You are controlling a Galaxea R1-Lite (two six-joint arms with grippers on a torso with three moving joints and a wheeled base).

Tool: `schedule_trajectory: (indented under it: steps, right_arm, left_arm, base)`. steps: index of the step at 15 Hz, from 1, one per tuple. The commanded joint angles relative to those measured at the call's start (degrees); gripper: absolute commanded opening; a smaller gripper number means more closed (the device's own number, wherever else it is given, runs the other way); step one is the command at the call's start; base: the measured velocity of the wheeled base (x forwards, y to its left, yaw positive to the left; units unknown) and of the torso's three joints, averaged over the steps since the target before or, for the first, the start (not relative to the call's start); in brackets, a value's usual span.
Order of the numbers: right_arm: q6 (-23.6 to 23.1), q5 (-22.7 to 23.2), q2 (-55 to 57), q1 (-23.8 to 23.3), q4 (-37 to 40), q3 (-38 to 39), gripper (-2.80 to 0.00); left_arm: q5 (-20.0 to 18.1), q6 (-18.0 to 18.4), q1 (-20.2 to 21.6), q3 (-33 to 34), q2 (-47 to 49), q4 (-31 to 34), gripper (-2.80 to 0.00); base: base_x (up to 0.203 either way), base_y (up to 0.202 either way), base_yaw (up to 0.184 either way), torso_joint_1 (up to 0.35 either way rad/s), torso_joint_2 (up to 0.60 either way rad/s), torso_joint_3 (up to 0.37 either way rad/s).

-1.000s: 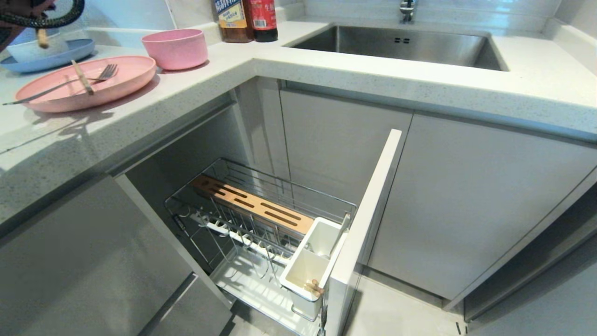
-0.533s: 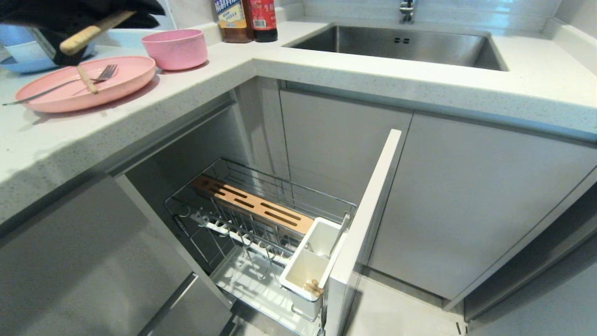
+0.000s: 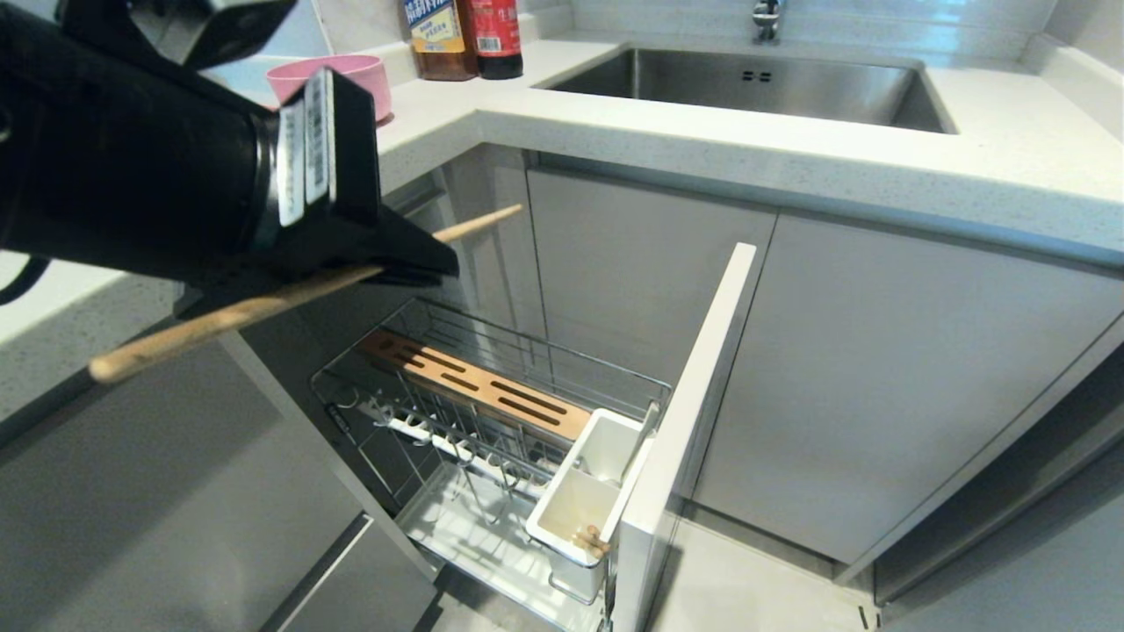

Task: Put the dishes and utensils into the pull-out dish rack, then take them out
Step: Pick up the chopsticks and place it in the cupboard

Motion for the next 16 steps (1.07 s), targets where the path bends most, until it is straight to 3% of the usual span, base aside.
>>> schedule_trajectory:
  steps: [1,7,11,13,16]
  right_arm:
    - [0.0,0.0,0.0,0.0,0.0,0.1,-2.80]
    - [0.0,0.0,0.0,0.0,0.0,0.1,-2.80]
    - [0.0,0.0,0.0,0.0,0.0,0.1,-2.80]
    - [0.0,0.0,0.0,0.0,0.0,0.1,-2.80]
    - [0.0,0.0,0.0,0.0,0.0,0.1,-2.80]
  left_arm:
    - [0.4,0.0,0.0,-1.1,3.5,6.7,-2.80]
    - [0.0,9.0,0.7,-0.9,7.7,24.1,-2.80]
    - [-0.6,15.1,3.4,0.4,9.9,26.3,-2.80]
    - [-1.5,21.1,5.3,1.4,10.1,25.9,-2.80]
    - [-6.4,28.8,6.7,1.4,10.1,25.6,-2.80]
  base:
    - [0.000,0.000,0.000,0.000,0.00,0.000]
    - [0.000,0.000,0.000,0.000,0.00,0.000]
    - [0.000,0.000,0.000,0.000,0.00,0.000]
    - [0.000,0.000,0.000,0.000,0.00,0.000]
    - [0.000,0.000,0.000,0.000,0.00,0.000]
